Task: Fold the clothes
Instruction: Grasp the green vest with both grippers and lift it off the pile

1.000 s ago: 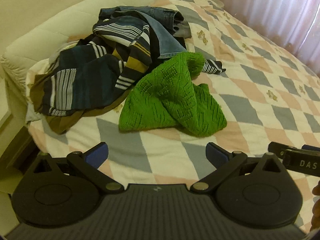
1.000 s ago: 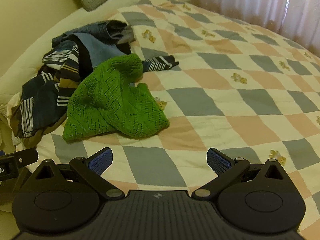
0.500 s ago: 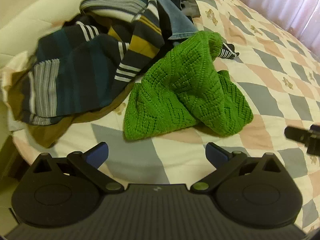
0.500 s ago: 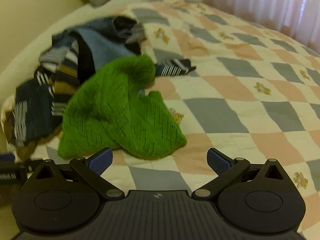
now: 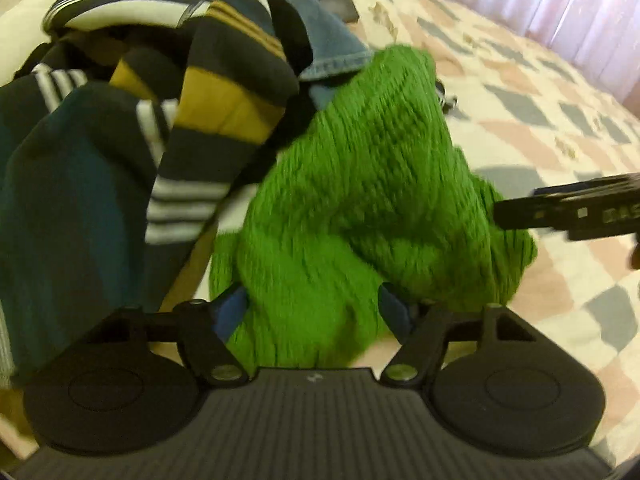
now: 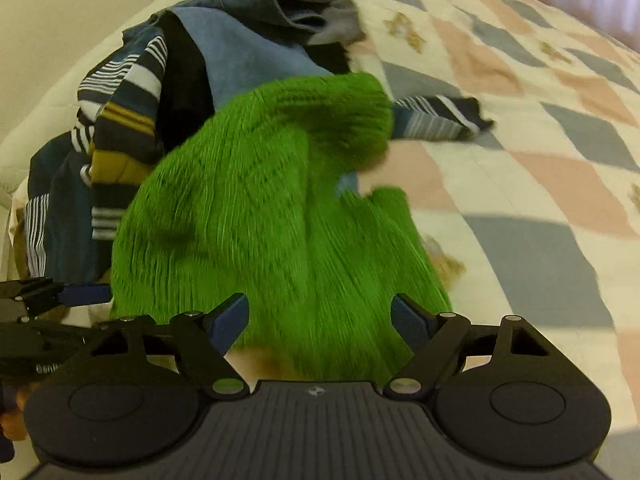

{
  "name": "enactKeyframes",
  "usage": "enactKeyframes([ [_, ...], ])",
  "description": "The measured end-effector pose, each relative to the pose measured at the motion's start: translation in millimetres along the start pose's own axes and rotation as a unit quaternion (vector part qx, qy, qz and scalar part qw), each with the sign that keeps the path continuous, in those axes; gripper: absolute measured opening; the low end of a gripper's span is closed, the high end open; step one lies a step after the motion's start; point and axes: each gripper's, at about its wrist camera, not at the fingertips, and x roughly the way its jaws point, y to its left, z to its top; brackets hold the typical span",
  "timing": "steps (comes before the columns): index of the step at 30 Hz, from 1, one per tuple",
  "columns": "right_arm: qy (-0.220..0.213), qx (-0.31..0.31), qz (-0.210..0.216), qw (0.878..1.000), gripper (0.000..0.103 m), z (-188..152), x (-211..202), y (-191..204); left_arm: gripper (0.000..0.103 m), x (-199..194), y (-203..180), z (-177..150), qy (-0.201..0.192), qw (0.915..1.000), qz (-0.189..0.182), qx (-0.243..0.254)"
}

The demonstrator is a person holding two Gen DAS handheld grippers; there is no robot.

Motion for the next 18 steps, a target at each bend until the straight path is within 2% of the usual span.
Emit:
enactKeyframes([
  [2, 0.002, -0.005, 0.018, 1.0, 0.081, 11.8, 16.6, 1.7, 0.065, 10.4, 4.2, 5.8, -0.002, 0.9999, -0.012, -0.005],
  [3, 0.007, -0.008, 0.029, 1.0, 0.081, 16.7, 25.3, 3.3, 0.057, 14.6, 5.3, 7.5, -0.003, 0.9998, -0.015, -0.01],
  [4, 0.012, -0.008, 0.043, 0.999, 0.081, 20.0, 33.5, 4.8, 0.049, 18.2, 6.5, 7.5, -0.002, 0.9997, -0.021, -0.015],
  [5, 0.018, -0.007, 0.057, 0.998, 0.08, 21.2, 41.1, 5.9, 0.026, 21.6, 7.5, 7.2, 0.002, 0.9995, -0.026, -0.018],
  [6, 0.028, -0.007, 0.064, 0.998, 0.077, 21.0, 49.5, 7.0, 0.017, 24.6, 8.5, 6.7, 0.006, 0.9993, -0.031, -0.022],
  [7, 0.041, -0.008, 0.067, 0.997, 0.066, 20.1, 57.9, 8.0, 0.017, 24.8, 8.4, 5.5, 0.006, 0.9991, -0.034, -0.025],
  [8, 0.053, -0.009, 0.071, 0.996, 0.03, 18.0, 64.7, 7.8, 0.016, 21.6, 5.0, 3.7, 0.005, 0.9991, -0.034, -0.024],
  [9, 0.061, -0.002, 0.076, 0.995, 0.019, 14.8, 68.5, 6.0, 0.015, 18.4, 1.5, 1.9, 0.003, 0.9992, -0.033, -0.023],
  [13, 0.025, 0.023, 0.087, 0.996, 0.014, -0.8, 37.3, -10.2, 0.013, -13.7, -29.7, -5.7, -0.016, 0.9987, -0.048, 0.007],
  [18, -0.056, 0.048, 0.071, 0.995, 0.014, -39.0, -64.6, -55.9, 0.013, -74.7, -101.4, -31.9, -0.046, 0.9912, -0.099, 0.075],
])
